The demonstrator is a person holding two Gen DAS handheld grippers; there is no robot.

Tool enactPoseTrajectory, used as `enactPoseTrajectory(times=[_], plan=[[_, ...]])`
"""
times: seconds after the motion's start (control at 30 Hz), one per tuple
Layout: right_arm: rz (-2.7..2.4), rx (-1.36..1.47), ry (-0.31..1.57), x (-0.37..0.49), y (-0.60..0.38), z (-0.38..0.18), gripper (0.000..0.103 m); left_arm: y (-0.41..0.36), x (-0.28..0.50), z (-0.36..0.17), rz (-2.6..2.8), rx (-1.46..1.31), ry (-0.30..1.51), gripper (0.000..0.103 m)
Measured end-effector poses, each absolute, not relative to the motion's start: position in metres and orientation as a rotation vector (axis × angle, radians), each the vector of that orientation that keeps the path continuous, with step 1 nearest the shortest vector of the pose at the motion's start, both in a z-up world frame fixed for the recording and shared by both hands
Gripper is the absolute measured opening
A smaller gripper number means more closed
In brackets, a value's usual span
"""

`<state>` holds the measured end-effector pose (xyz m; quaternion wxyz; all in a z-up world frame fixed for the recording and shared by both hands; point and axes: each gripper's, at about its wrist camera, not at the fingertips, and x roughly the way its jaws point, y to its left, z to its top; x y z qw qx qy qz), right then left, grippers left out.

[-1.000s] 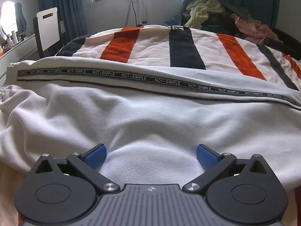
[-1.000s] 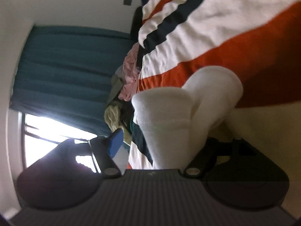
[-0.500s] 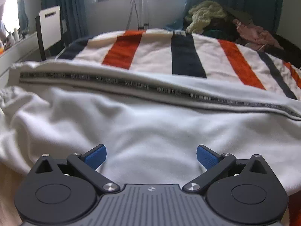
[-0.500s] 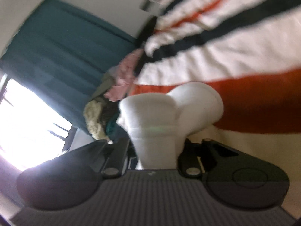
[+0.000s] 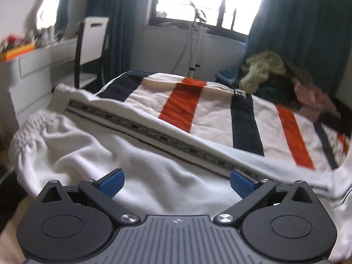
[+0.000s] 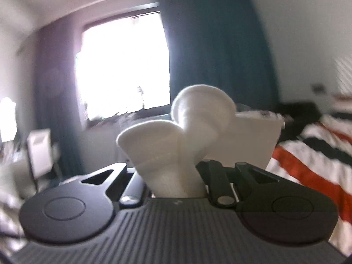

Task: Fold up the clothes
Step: 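Carry the ribbed cuffs over the garment with the right gripper and release them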

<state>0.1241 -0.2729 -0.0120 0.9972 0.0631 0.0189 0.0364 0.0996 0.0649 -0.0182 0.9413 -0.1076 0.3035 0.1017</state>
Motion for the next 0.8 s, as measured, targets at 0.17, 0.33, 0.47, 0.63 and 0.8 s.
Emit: enactPoseTrajectory(times=[0.17,0.33,0.47,0.63,0.8], plan=[[0.241,-0.047,0.182,0.127,-0.180,-0.073,0.016,0.079,0.100,-0.019,0.237,-0.296,0.634,0.103],[0.343,-0.205,0.387,0.127,-0.133,-0.142,0.016,0.076,0.102,-0.026,0.229,-0.294,0.655,0.103],[0.346,-0.167,0.384,0.127,-0.138,-0.135,0.016,0.075,0.100,-0.028,0.220,-0.326,0.644,0.103],[0.411,-0.222,0.272,0.108,-0.117,-0.121,0.017,0.079,0.097,-0.027,0.206,-0.390,0.606,0.103],[0.465,-0.192,0.373,0.114,-0.117,-0.122,0.027,0.075,0.098,-0.029,0.157,-0.413,0.598,0.103]])
